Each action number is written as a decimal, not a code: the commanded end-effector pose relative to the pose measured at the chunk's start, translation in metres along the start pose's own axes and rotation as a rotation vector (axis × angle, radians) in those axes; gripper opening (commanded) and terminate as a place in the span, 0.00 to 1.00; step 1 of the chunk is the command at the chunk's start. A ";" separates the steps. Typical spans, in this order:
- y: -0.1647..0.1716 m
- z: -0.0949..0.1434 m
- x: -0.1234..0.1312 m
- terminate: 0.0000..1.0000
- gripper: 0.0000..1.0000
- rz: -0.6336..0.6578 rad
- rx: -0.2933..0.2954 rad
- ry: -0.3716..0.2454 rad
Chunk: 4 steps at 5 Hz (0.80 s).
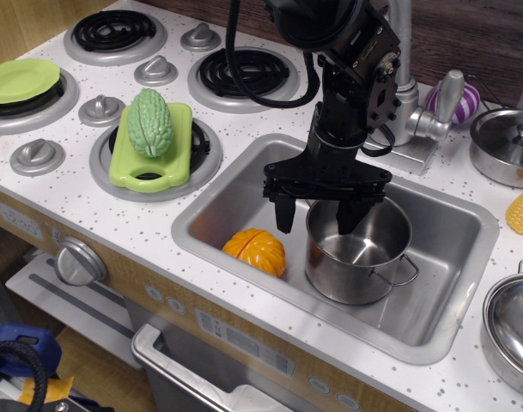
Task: Pick up pot from sink
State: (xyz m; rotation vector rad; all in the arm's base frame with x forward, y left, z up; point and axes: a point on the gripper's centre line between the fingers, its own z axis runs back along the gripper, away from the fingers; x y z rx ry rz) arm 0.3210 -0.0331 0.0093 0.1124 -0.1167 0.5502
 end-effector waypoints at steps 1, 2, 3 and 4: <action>0.000 0.000 0.000 0.00 1.00 0.000 0.000 0.000; -0.001 -0.013 -0.002 0.00 1.00 0.012 -0.065 0.006; -0.003 -0.028 -0.011 0.00 1.00 0.024 -0.092 -0.035; -0.005 -0.030 -0.015 0.00 1.00 0.043 -0.108 -0.046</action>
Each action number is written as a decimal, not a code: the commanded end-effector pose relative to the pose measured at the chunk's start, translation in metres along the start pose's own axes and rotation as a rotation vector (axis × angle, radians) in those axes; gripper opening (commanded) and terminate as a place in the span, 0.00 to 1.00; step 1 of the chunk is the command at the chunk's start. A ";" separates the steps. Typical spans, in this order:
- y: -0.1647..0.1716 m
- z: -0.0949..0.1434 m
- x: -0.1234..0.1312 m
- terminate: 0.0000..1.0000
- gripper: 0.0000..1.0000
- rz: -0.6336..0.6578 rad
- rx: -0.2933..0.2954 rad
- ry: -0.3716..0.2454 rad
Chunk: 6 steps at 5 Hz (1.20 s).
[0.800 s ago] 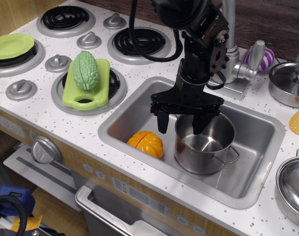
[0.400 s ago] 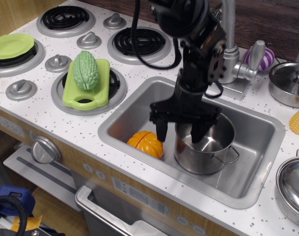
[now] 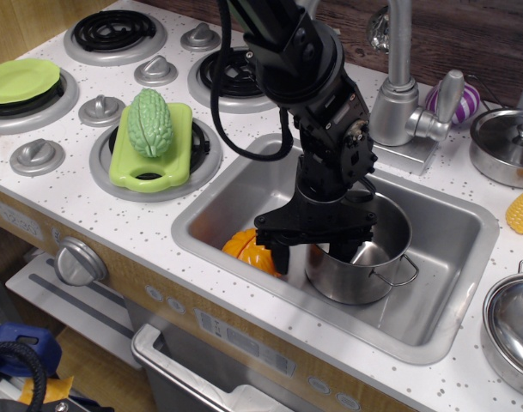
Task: Pick up pot from sink
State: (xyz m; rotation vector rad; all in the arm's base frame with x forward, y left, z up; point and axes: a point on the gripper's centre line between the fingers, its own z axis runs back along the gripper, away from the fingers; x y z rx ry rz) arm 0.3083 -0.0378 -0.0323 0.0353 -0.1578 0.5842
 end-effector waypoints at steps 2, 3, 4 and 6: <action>-0.006 0.018 0.012 0.00 0.00 -0.016 -0.029 0.005; -0.005 0.026 0.017 0.00 0.00 -0.034 -0.011 0.016; -0.005 0.025 0.018 0.00 0.00 -0.037 -0.021 0.007; -0.008 0.063 0.038 0.00 0.00 -0.068 -0.024 0.017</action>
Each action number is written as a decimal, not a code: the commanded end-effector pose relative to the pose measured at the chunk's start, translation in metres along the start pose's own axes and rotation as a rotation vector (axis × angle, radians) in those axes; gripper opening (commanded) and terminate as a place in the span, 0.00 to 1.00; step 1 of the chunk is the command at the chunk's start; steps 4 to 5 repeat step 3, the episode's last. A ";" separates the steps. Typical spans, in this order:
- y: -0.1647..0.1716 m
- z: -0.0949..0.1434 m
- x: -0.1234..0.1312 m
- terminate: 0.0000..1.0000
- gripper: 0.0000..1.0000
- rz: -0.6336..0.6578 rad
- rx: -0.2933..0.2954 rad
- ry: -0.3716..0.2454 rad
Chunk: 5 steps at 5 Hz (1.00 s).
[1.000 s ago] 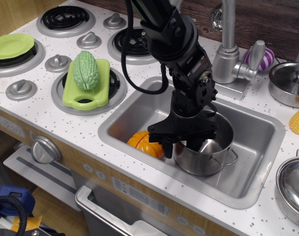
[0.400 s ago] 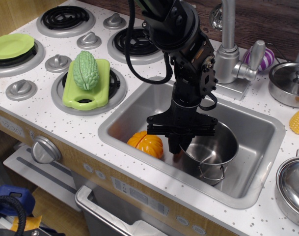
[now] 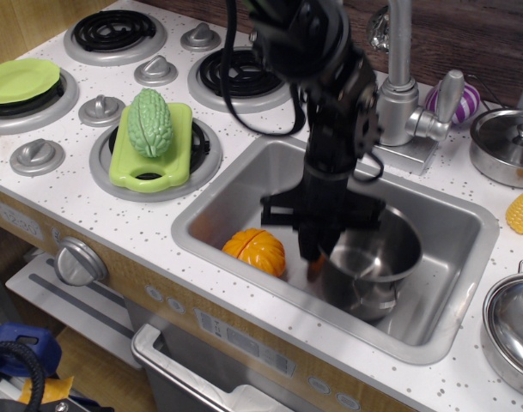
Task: Pick up pot from sink
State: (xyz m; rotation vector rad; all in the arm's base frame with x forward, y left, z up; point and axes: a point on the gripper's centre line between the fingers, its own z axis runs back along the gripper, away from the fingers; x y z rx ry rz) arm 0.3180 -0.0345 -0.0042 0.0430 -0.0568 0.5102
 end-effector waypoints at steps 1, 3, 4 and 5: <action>-0.002 0.058 0.032 0.00 0.00 -0.005 -0.039 -0.078; -0.003 0.075 0.032 1.00 0.00 -0.013 -0.022 -0.088; -0.003 0.075 0.032 1.00 0.00 -0.013 -0.022 -0.088; -0.003 0.075 0.032 1.00 0.00 -0.013 -0.022 -0.088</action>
